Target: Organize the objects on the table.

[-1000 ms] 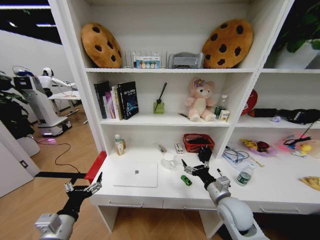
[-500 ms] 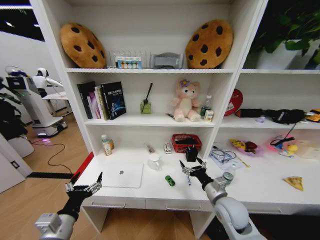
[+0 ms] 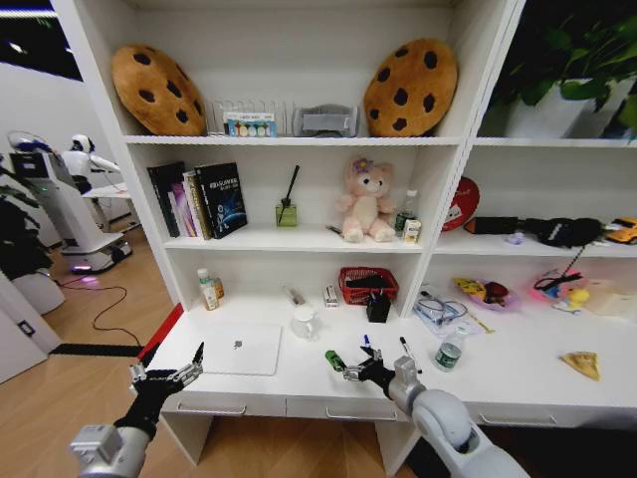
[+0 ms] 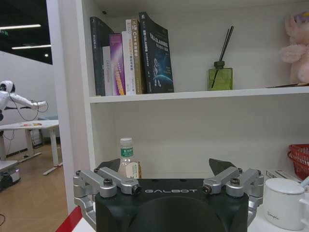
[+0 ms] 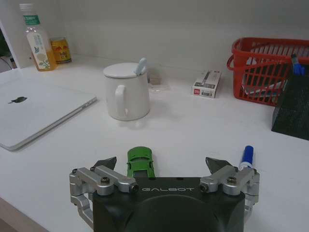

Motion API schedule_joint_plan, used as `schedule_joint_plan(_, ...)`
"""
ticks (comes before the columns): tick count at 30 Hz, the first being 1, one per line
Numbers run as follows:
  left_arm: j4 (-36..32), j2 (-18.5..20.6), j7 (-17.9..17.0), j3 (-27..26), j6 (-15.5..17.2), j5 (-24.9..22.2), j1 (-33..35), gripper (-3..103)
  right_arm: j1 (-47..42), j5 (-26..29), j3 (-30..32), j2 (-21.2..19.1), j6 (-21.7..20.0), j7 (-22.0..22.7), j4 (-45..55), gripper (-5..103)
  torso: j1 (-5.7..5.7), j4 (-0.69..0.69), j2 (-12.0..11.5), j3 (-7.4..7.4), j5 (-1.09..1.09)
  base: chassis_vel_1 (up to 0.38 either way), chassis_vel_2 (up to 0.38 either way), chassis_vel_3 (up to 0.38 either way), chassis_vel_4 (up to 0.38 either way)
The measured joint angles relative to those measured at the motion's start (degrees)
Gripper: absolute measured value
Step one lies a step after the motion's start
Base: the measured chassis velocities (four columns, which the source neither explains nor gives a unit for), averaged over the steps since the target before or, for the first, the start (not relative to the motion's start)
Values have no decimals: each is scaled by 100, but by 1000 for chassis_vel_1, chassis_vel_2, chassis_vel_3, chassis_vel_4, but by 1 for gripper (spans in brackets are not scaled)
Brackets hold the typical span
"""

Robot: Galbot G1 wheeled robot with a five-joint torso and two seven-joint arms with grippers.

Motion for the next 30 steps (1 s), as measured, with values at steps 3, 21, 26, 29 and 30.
schedule_joint_plan(3, 0, 0, 0, 0, 0, 0, 0, 100, 30, 18, -55, 69, -14, 93, -66, 100, 0, 0, 0, 0, 0, 0, 0, 0, 0)
schedule_joint_plan(21, -1, 1, 1, 1, 0, 0, 0, 100, 197, -63, -246, 550, 261, 65, -552, 42, 0, -1, 0, 0, -1, 0, 0, 0, 0)
schedule_joint_plan(26, -1, 1, 1, 1, 0, 0, 0, 100, 193, -67, -253, 706, 303, 42, -623, 40, 0, 0, 0, 0, 0, 0, 0, 0, 0)
schedule_joint_plan(29, -1, 0, 1, 1, 0, 0, 0, 100, 170, -73, -243, 756, 328, 42, -651, 40, 0, 0, 0, 0, -1, 0, 0, 0, 0)
schedule_joint_plan(30, -1, 1, 1, 0, 0, 0, 0, 100, 160, -75, -238, 766, 336, 42, -660, 40, 0, -1, 0, 0, -1, 0, 0, 0, 0)
